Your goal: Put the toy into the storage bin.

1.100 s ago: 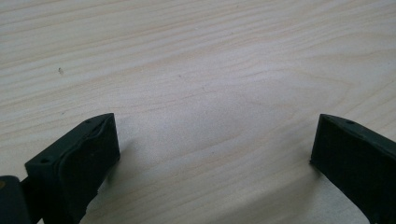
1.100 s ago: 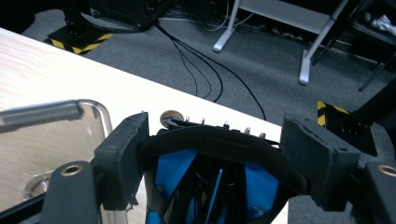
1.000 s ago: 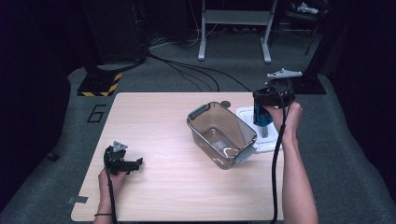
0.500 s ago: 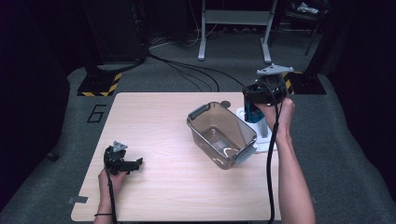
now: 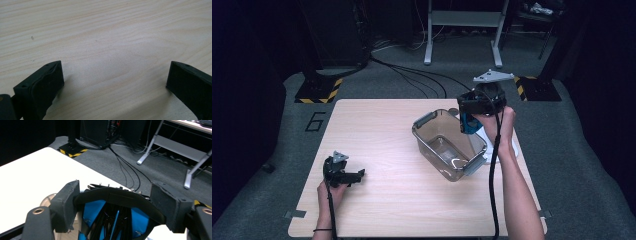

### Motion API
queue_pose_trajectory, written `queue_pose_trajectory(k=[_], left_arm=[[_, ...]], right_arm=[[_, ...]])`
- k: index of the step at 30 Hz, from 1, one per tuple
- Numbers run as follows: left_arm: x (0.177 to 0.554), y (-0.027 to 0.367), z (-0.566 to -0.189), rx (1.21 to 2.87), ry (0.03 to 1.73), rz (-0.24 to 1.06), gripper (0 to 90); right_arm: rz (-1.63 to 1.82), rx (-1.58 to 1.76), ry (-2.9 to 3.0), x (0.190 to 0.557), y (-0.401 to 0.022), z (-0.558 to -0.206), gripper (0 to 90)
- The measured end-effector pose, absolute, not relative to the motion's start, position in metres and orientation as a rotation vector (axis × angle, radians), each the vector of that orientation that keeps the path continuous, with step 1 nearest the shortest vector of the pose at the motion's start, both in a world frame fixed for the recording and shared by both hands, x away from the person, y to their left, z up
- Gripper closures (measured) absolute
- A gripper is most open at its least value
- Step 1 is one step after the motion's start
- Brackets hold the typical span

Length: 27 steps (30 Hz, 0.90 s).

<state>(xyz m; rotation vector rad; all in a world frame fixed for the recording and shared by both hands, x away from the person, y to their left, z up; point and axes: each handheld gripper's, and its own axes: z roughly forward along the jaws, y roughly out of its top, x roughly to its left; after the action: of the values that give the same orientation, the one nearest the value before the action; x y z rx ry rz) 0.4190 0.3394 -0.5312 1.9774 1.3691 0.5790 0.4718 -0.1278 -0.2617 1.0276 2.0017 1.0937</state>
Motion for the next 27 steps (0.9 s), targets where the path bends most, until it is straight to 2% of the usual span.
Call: queue_pose_trajectory(k=[27], left_arm=[[0.419,0.339,-0.531,1.978,1.369,0.579,1.0]], right_arm=[[1.138,1.038,2.105,0.461,-0.111,-0.313,24.7]])
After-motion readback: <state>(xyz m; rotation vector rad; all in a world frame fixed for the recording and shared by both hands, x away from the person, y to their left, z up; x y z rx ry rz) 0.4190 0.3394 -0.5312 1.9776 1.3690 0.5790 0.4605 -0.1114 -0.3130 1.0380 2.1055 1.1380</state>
